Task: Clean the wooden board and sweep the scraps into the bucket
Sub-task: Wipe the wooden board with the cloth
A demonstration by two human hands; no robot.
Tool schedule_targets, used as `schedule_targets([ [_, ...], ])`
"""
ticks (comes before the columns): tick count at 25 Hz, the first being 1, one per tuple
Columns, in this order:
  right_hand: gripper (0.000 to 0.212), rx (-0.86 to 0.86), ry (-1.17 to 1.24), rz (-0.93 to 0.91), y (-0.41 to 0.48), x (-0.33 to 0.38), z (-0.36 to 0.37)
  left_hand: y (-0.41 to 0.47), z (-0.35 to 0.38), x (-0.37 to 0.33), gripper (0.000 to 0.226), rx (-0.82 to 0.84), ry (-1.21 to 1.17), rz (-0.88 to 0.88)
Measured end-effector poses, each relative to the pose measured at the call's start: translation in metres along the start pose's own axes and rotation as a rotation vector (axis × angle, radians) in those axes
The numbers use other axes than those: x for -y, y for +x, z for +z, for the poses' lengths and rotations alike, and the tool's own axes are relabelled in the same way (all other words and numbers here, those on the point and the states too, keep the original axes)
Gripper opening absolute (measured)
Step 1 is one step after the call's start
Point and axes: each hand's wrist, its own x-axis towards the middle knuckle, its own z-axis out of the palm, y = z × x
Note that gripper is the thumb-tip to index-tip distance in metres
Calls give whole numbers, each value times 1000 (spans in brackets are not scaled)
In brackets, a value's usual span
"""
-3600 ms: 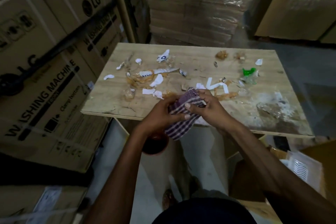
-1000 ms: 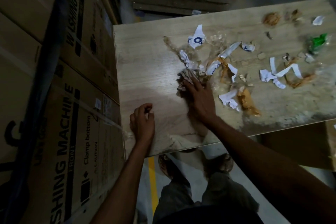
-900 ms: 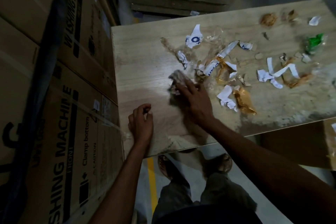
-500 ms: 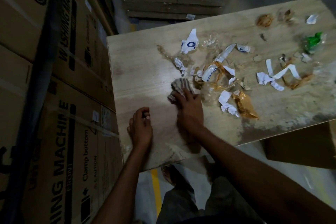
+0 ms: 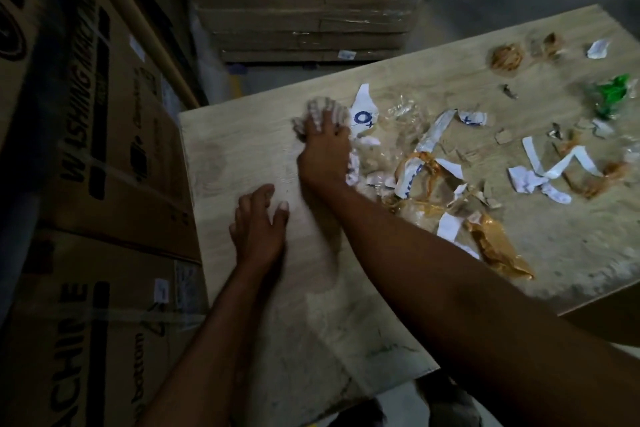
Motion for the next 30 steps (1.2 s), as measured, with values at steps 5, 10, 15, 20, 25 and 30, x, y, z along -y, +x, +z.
schedule_targets([
  [5, 76, -43, -139, 198, -21, -69, -41, 11, 10, -24, 51, 147, 199, 106],
  [10, 86, 31, -76, -4, -22, -41, -39, 10, 14, -21, 52, 115, 366, 185],
  [15, 73, -3, -11, 360, 10, -68, -54, 16, 15, -21, 53, 157, 347, 153],
  [20, 72, -143, -18, -95, -40, -63, -92, 20, 7, -28, 57, 256, 293, 124],
  [25, 62, 165, -41, -402, -246, -66, -48, -5, 1, -19, 59, 283, 176, 102],
  [30, 75, 88, -66, -204, -174, -138, -71, -65, 15, -14, 55, 176, 204, 95],
])
